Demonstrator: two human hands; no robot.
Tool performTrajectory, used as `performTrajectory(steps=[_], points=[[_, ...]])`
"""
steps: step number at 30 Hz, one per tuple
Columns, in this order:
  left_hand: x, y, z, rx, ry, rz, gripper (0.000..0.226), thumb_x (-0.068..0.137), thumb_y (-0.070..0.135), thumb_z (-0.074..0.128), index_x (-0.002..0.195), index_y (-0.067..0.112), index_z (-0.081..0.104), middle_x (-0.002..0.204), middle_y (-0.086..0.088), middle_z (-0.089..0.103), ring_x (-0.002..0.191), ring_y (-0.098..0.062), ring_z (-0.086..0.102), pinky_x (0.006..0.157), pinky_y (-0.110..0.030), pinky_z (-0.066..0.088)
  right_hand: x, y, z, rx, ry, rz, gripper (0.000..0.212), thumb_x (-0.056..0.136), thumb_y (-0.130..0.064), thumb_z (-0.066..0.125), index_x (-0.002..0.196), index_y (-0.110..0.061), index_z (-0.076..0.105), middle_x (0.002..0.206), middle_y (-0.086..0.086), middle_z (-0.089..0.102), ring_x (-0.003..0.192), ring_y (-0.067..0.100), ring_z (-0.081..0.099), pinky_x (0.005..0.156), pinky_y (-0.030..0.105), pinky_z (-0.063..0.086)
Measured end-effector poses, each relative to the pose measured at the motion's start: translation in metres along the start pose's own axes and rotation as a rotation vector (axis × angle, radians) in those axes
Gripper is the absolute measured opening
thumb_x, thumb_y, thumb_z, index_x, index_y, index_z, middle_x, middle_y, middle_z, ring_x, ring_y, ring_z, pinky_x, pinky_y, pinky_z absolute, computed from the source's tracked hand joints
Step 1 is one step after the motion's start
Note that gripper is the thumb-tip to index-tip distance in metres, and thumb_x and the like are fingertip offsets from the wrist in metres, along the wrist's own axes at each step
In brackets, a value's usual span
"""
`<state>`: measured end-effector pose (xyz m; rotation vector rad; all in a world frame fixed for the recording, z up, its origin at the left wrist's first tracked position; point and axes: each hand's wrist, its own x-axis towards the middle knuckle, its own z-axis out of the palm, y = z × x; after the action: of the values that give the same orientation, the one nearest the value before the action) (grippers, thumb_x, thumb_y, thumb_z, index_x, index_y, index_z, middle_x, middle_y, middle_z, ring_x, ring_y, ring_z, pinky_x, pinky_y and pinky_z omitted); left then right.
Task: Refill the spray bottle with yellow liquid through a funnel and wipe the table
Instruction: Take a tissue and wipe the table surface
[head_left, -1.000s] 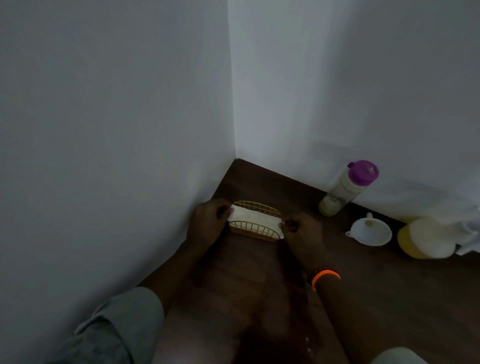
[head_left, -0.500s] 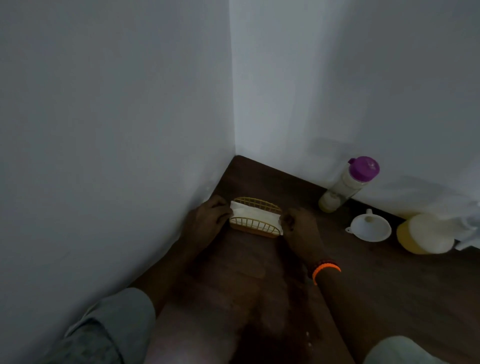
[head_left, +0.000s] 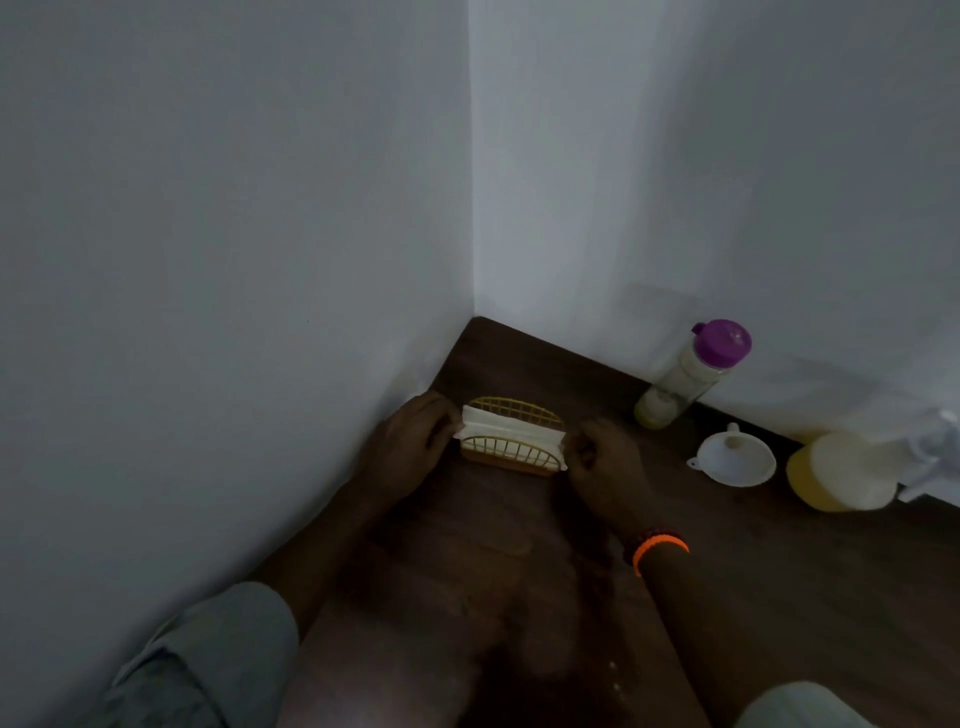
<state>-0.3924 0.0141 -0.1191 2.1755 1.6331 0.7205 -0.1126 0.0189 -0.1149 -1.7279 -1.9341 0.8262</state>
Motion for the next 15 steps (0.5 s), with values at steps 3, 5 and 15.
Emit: performTrajectory(steps=[3,5,15], points=[[0.0,0.006,-0.007,-0.052,0.011,-0.038,0.007,0.096,0.025,0.059,0.101,0.022,0.062,0.106,0.006,0.064,0.095,-0.008,0.058,0.081,-0.021,0.05,-0.006,-0.006,-0.01,0.089,0.021,0.047,0.008,0.088,-0.021,0.069,0.095,-0.017,0.069,0.096,-0.002,0.07,0.088,0.01,0.066,0.077,0.033,0.058],[0.002,0.013,-0.016,-0.13,-0.013,-0.05,0.007,0.097,0.026,0.058,0.102,0.023,0.062,0.109,0.006,0.066,0.098,-0.007,0.061,0.083,-0.025,0.054,-0.01,-0.012,-0.018,0.131,0.041,0.078,0.007,0.086,-0.025,0.07,0.092,-0.022,0.07,0.092,-0.008,0.072,0.085,0.005,0.067,0.075,0.03,0.059],[-0.011,0.091,-0.078,-0.481,0.062,-0.129,0.008,0.096,0.025,0.061,0.092,0.018,0.064,0.092,0.008,0.07,0.089,-0.007,0.067,0.068,-0.016,0.054,-0.05,-0.057,-0.079,0.508,0.223,0.118,0.016,0.085,0.001,0.069,0.093,-0.011,0.075,0.095,-0.001,0.075,0.085,0.009,0.07,0.063,0.017,0.055]])
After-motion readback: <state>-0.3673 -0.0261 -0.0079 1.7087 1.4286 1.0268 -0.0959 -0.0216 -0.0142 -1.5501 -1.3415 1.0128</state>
